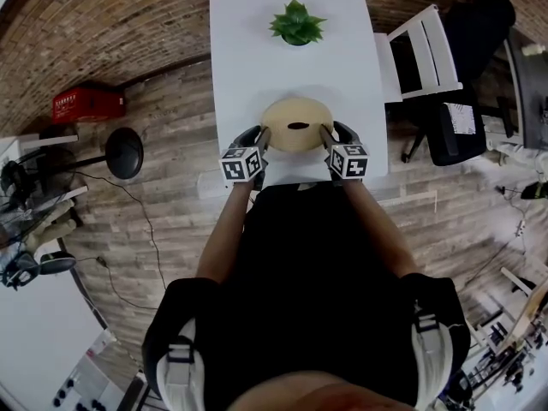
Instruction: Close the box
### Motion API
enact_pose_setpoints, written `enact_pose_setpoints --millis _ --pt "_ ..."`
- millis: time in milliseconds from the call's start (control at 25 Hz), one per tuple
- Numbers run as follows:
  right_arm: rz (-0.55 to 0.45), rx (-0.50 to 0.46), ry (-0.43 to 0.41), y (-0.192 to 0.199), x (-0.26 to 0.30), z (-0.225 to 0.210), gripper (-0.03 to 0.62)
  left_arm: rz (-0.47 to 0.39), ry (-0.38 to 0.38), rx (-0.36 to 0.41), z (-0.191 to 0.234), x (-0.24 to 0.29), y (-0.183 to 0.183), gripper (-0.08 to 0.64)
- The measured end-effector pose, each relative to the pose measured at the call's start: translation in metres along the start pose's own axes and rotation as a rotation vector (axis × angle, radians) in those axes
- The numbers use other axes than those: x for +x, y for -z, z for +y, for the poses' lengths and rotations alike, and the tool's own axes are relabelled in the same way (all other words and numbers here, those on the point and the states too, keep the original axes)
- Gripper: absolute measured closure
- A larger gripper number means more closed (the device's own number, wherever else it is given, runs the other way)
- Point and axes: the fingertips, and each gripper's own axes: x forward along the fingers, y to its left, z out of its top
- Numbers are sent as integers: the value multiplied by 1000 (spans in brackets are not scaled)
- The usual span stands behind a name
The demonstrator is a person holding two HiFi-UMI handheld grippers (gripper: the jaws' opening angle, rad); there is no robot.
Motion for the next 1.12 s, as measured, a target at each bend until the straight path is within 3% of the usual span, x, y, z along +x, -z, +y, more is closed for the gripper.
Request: enact_pose_setpoints --millis 320,520,1120 --pt "2 24 -23 1 -2 1 426 13 -11 156 -4 -2 -3 433" --pt "3 20 -45 -2 -1 0 426 16 5 163 -4 -2 -4 433" --pt "-35 -14 10 -7 -11 -4 443 -7 29 213 -14 -10 -18 440"
